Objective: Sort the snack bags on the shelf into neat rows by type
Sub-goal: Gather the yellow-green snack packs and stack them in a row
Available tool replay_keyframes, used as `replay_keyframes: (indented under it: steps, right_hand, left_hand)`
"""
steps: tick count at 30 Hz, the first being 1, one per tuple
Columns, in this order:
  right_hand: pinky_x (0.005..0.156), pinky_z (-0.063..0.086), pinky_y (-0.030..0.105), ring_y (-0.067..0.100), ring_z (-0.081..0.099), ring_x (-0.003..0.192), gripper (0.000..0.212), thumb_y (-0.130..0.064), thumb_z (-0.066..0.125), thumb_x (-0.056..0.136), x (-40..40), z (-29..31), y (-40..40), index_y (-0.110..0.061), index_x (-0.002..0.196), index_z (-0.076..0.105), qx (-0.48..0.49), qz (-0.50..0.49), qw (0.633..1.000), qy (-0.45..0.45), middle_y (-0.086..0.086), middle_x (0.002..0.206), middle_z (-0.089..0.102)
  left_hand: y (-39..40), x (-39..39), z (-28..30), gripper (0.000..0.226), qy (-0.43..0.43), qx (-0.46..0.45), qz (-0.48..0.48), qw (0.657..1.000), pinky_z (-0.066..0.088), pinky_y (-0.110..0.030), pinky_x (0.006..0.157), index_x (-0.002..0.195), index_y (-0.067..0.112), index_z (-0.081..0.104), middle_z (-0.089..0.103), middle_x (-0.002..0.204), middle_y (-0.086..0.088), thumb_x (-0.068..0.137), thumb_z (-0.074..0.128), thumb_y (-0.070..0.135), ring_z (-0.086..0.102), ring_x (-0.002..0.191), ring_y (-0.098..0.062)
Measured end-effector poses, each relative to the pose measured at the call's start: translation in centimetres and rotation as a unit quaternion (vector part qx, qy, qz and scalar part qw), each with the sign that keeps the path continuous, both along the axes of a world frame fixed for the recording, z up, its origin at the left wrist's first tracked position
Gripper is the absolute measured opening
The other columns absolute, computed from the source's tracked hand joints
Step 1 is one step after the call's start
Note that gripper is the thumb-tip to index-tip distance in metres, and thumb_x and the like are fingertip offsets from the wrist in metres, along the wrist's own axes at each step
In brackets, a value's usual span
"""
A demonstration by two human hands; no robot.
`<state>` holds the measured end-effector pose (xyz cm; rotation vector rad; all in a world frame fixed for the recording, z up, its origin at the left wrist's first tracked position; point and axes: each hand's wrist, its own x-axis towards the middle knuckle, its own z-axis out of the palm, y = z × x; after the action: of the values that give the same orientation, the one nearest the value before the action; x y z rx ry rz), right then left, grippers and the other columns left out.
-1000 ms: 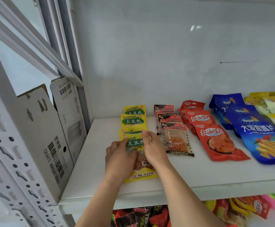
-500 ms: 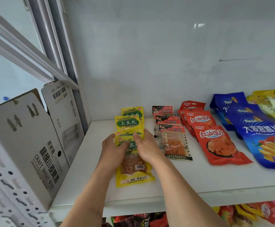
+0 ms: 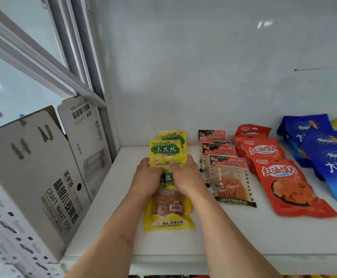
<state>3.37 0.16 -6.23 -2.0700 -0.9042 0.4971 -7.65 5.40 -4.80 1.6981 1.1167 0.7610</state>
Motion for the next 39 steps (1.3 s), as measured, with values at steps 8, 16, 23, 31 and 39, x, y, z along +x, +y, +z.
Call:
replay_keyframes:
  steps: [8, 16, 23, 31, 39]
  right_hand:
    - [0.118, 0.023, 0.042, 0.03, 0.024, 0.15, 0.084, -0.067, 0.028, 0.098, 2.2, 2.3, 3.4, -0.014, 0.16, 0.009, 0.014, -0.019, 0.995, 0.098, 0.01, 0.165, 0.02]
    - [0.118, 0.021, 0.041, 0.03, 0.022, 0.151, 0.084, -0.065, 0.03, 0.099, 2.9, 2.6, 4.9, -0.011, 0.16, 0.01, -0.008, -0.023, 0.997, 0.069, 0.011, 0.166, 0.019]
    - [0.116, 0.026, 0.046, 0.037, 0.026, 0.146, 0.077, -0.062, 0.028, 0.099, 4.2, 4.7, 8.8, -0.013, 0.157, 0.022, -0.062, 0.013, 0.99, -0.122, 0.018, 0.16, 0.025]
    - [0.119, 0.02, 0.041, 0.035, 0.019, 0.15, 0.063, -0.049, 0.017, 0.108, 4.5, 4.9, 10.2, -0.011, 0.158, 0.022, -0.157, 0.114, 0.969, -0.152, 0.018, 0.163, 0.021]
    - [0.119, 0.023, 0.043, 0.036, 0.023, 0.148, 0.064, -0.055, 0.009, 0.104, 4.3, 4.0, 11.8, -0.025, 0.16, 0.02, -0.143, 0.11, 0.975, -0.134, 0.019, 0.161, 0.025]
  left_hand:
    - [4.8, 1.6, 0.1, 0.056, -0.068, -0.076, -0.033, 0.994, 0.053, -0.043, 0.098, 0.142, 0.019, 0.049, 0.058, 0.136, 0.006, 0.096, 0.058, 0.049, 0.064, 0.11, -0.019]
    - [5.8, 2.1, -0.1, 0.05, -0.028, -0.024, -0.065, 0.997, 0.051, -0.039, 0.096, 0.143, 0.022, 0.05, 0.058, 0.136, -0.003, 0.101, 0.049, 0.049, 0.061, 0.116, -0.02]
    - [0.4, -1.1, -0.2, 0.077, 0.237, 0.167, -0.11, 0.951, 0.021, -0.046, 0.121, 0.158, 0.028, 0.021, 0.01, 0.167, -0.001, 0.094, 0.041, 0.067, 0.013, 0.152, -0.025]
    - [-3.1, -2.4, -2.4, 0.085, 0.373, 0.224, -0.142, 0.889, 0.007, -0.049, 0.122, 0.158, 0.04, 0.004, -0.014, 0.168, 0.005, 0.088, 0.028, 0.081, -0.005, 0.154, -0.028]
    - [-0.5, -1.9, -2.5, 0.083, 0.358, 0.245, -0.157, 0.887, 0.015, -0.045, 0.124, 0.158, 0.036, 0.013, -0.004, 0.168, 0.001, 0.089, 0.034, 0.078, 0.004, 0.152, -0.03]
